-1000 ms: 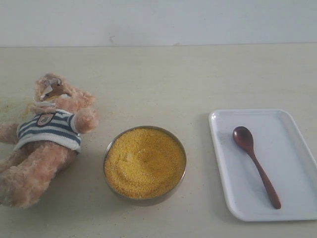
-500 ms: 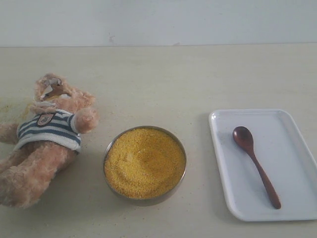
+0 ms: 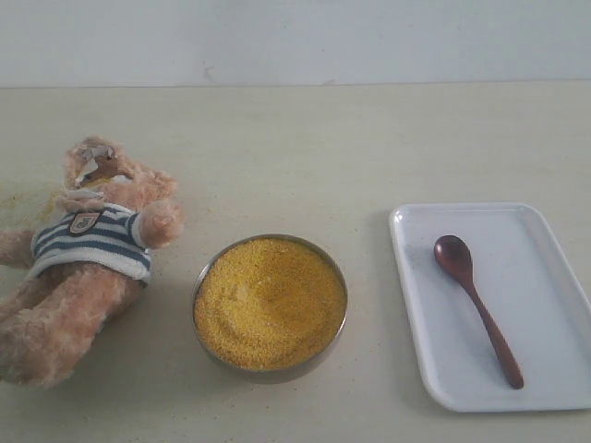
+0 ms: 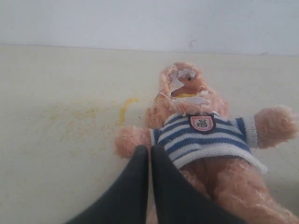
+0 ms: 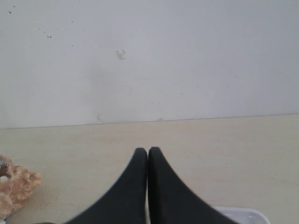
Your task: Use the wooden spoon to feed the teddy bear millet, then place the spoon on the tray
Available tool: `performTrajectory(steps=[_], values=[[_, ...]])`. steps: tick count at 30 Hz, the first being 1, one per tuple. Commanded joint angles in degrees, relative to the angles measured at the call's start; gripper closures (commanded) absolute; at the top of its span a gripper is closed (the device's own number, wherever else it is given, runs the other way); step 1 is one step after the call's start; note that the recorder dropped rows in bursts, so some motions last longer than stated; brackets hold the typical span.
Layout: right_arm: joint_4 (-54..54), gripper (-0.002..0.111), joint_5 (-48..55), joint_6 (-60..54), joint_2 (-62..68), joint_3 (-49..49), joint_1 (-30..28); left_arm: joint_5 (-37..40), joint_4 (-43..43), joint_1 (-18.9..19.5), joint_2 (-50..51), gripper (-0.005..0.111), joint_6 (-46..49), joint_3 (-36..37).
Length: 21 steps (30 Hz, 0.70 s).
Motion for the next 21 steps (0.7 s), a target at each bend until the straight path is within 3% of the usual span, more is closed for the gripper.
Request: performTrajectory(steps=[1,21], values=[[-0.32,0.109,-0.25,0.09,-0.29,0.22,-0.04,0.06,-0.58,0.19,-0.43,0.103,-0.44,0.22],[-2.56,0.109,-0.82,-1.12,-0.29,0.22,-0.04,0.06,-0.58,0.19,-0.43,0.103,-0.21,0.22]])
